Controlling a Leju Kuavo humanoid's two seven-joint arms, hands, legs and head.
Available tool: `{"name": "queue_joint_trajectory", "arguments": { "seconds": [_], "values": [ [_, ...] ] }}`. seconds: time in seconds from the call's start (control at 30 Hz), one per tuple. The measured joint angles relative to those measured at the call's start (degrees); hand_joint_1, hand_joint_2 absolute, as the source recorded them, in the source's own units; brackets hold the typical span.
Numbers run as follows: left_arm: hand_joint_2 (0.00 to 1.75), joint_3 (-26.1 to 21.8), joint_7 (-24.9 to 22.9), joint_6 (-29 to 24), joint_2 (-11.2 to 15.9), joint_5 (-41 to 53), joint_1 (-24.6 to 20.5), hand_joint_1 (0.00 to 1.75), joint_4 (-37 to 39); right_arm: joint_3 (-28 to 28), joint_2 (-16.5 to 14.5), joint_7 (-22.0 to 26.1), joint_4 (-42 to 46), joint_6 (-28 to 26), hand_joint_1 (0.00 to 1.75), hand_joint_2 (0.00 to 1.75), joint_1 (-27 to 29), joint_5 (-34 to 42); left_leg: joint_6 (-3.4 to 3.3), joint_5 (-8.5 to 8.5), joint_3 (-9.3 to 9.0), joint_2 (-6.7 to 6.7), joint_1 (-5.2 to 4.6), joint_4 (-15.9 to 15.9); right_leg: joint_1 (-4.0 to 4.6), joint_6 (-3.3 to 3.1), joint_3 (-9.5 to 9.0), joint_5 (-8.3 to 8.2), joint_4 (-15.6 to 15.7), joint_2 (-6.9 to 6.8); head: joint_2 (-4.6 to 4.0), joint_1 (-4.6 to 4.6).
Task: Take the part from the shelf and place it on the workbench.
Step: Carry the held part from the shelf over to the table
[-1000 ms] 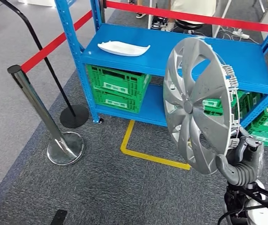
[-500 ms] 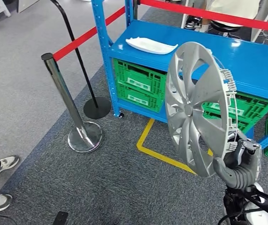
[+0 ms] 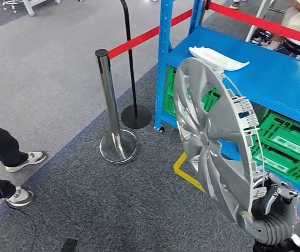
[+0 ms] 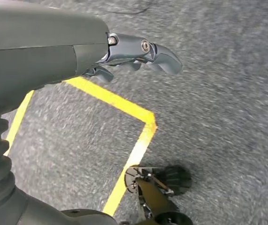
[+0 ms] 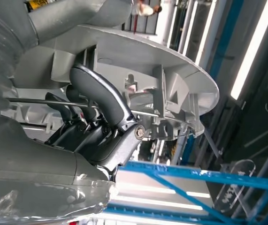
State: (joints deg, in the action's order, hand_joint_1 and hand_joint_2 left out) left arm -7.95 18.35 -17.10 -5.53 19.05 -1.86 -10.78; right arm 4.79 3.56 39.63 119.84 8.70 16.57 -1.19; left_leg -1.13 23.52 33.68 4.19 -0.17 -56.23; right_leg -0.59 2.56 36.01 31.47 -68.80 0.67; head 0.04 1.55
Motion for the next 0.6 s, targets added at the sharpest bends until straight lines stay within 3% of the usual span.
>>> {"name": "queue_joint_trajectory", "arguments": {
  "seconds": [0.07, 0.1, 0.13, 0.2, 0.27, 0.33, 0.4, 0.43, 0.47, 0.5, 0.53, 0.6],
  "values": [
    [1.75, 0.31, -0.06, -0.08, -0.12, 0.91, -0.11, 0.0, 0.0, -0.01, -0.03, -0.03, 0.38, -0.33, 1.75, 1.75, 0.41, -0.02, 0.48, -0.16, 0.24, 1.5, -0.03, -0.28, -0.36, -0.04, -3.58, -2.69, 7.44, 2.4, 0.0, 0.04],
    [1.75, 0.61, -0.18, -0.09, -0.19, 1.53, -0.26, 0.0, 0.0, -0.09, -0.09, -0.03, 0.69, -0.62, 1.75, 1.75, 0.61, 0.18, 0.8, -0.29, 0.48, 2.13, -0.02, -0.39, -0.45, -0.12, -4.62, -3.18, 9.57, 3.3, 0.0, 0.04],
    [1.75, 0.96, -0.43, -0.08, -0.28, 2.19, -0.42, 0.0, 0.0, -0.32, -0.15, -0.02, 1.03, -0.83, 1.75, 1.75, 0.76, 0.67, 1.18, -0.48, 0.78, 2.71, 0.0, -0.43, -0.42, -0.29, -4.91, -3.09, 10.17, 3.54, 0.01, 0.07],
    [1.75, 1.59, -1.26, 0.02, -0.47, 3.17, -0.82, 0.0, 0.0, -1.24, -0.28, 0.0, 1.58, -0.62, 1.75, 1.75, 0.87, 2.3, 1.89, -0.84, 1.25, 3.47, 0.25, -0.38, -0.31, -0.91, -4.95, -3.44, 10.19, 2.37, 0.01, 0.06],
    [1.75, 2.05, -2.0, 0.11, -0.72, 3.62, -1.57, 0.0, -0.01, -2.6, -0.44, -0.01, 1.98, 0.16, 1.75, 1.75, 0.9, 3.58, 2.46, 0.54, 2.35, 1.41, 0.13, -2.33, -0.37, -1.54, -4.97, -3.81, 10.34, 1.0, 0.01, 0.33],
    [1.75, 2.39, -2.21, 0.24, -1.1, 3.75, -2.66, 0.0, -0.09, -3.98, -0.66, 0.03, 2.43, 0.85, 1.75, 1.75, 1.06, 3.93, 2.88, 4.22, 5.28, -2.04, -0.01, -8.65, -0.29, -1.87, -4.91, -3.93, 10.44, -0.53, 0.01, 0.65],
    [1.75, 2.63, -2.3, 0.48, -1.42, 3.84, -3.65, 0.0, -0.17, -5.18, -0.86, 0.06, 2.69, 1.4, 1.75, 1.75, 1.15, 3.9, 3.08, 7.36, 8.57, -3.42, 0.12, -16.11, -0.14, -1.97, -4.8, -3.93, 10.43, -2.15, 0.01, 0.68],
    [1.75, 2.74, -2.5, 0.6, -1.51, 4.01, -3.98, 0.0, -0.19, -5.69, -0.94, 0.04, 2.72, 1.62, 1.75, 1.75, 1.13, 3.9, 3.07, 7.55, 9.09, -3.61, 0.15, -17.65, -0.09, -1.98, -4.77, -3.93, 10.43, -2.89, 0.01, 0.69],
    [1.75, 2.85, -2.84, 0.71, -1.57, 4.33, -4.25, 0.0, -0.2, -6.16, -1.02, 0.03, 2.73, 1.92, 1.75, 1.75, 1.06, 3.99, 3.0, 6.8, 8.62, -3.73, 0.15, -17.24, -0.06, -1.98, -4.77, -3.92, 10.43, -3.62, 0.01, 0.69],
    [1.75, 2.98, -3.34, 0.73, -1.59, 4.81, -4.47, 0.0, -0.24, -6.6, -1.1, 0.01, 2.73, 2.27, 1.75, 1.75, 0.88, 4.18, 2.83, 5.13, 6.94, -4.03, 0.11, -14.44, -0.04, -1.97, -4.8, -3.91, 10.43, -4.26, 0.01, 0.69],
    [1.75, 3.19, -3.87, 0.64, -1.6, 5.38, -4.73, 0.0, -0.32, -7.0, -1.2, -0.01, 2.73, 2.62, 1.75, 1.75, 0.54, 4.43, 2.56, 3.15, 4.57, -5.22, -0.03, -10.32, 0.01, -1.92, -4.85, -3.88, 10.43, -4.84, 0.01, 0.7],
    [1.75, 3.75, -4.84, 0.26, -1.6, 6.44, -5.59, 0.0, -0.54, -7.92, -1.5, -0.01, 2.68, 3.29, 1.75, 1.75, -0.3, 4.96, 1.91, 0.94, 0.77, -8.29, -0.63, -3.0, 0.41, -1.55, -4.84, -3.69, 10.25, -5.97, 0.01, 0.69]
  ]
}}
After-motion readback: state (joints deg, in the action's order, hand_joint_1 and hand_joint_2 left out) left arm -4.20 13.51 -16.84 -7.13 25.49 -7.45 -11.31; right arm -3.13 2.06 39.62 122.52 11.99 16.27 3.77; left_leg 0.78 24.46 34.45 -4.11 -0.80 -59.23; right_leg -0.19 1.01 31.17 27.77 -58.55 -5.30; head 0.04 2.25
